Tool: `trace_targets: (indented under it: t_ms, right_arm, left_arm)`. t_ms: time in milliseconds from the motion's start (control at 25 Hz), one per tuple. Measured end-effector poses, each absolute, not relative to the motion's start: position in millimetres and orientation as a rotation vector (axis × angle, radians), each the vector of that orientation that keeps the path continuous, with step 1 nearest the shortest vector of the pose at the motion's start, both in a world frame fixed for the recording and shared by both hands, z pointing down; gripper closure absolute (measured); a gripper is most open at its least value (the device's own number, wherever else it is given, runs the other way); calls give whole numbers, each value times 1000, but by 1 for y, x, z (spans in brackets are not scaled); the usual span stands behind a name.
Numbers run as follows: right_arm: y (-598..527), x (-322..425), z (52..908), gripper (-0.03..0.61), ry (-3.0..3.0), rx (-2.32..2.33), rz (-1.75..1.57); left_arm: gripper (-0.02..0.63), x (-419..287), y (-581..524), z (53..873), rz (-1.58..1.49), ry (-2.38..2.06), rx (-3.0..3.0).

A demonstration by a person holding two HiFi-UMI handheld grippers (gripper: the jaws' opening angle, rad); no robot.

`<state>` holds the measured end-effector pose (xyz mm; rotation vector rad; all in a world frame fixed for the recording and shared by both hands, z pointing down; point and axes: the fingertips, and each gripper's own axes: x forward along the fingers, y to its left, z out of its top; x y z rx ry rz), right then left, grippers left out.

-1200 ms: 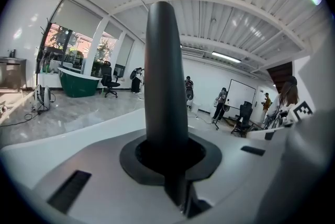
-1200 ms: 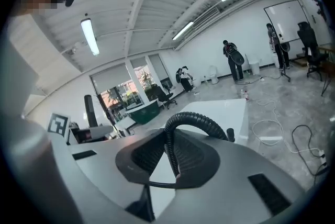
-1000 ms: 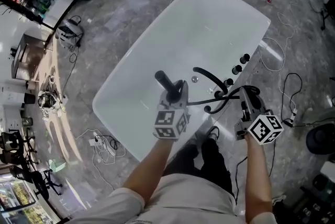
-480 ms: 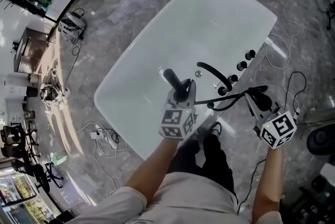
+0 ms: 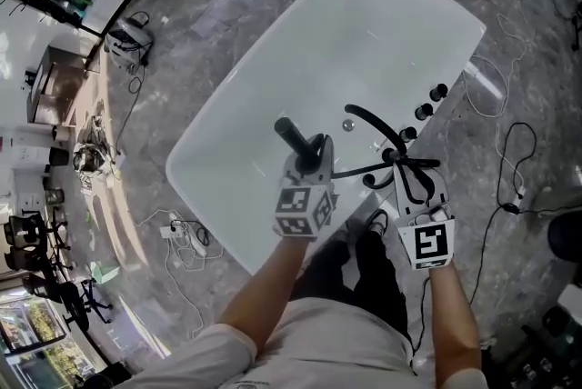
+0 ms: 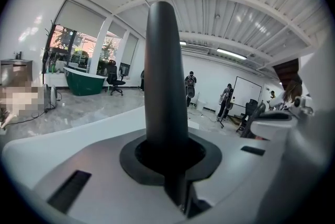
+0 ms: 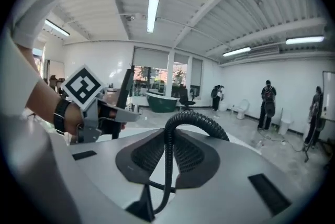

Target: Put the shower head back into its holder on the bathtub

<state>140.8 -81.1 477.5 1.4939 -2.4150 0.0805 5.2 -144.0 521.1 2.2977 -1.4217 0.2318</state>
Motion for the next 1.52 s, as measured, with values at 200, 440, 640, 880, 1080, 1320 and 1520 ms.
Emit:
trace_targets:
  t_ms: [200, 440, 640, 880, 1080, 1320, 1520]
  right_arm:
    - [-39, 147, 517, 517, -2483, 1279, 464]
    - [8, 128, 560, 517, -2350, 932, 303]
    - [23, 122, 599, 517, -2188, 794, 113]
    - [-5, 130, 590, 517, -2186, 1052, 185]
    - [-31, 146, 569, 517, -2052, 1154, -115]
    - [-59, 167, 541, 515, -1831, 1190, -510]
    - [-78, 161, 513, 515, -1858, 1264, -632]
  left_arm:
    - [574, -4, -149, 517, 214, -1447, 2287]
    - [574, -35, -171, 481, 103, -1546, 2267]
    - [574, -34, -183, 456, 50, -1508, 2278]
    - [574, 4, -174, 458, 129, -1406, 2362]
    - [574, 5, -163, 464, 126, -1400, 2354]
    - [574, -13, -162, 462, 100, -1460, 2322]
    - [574, -15, -158, 465, 91, -1473, 2315]
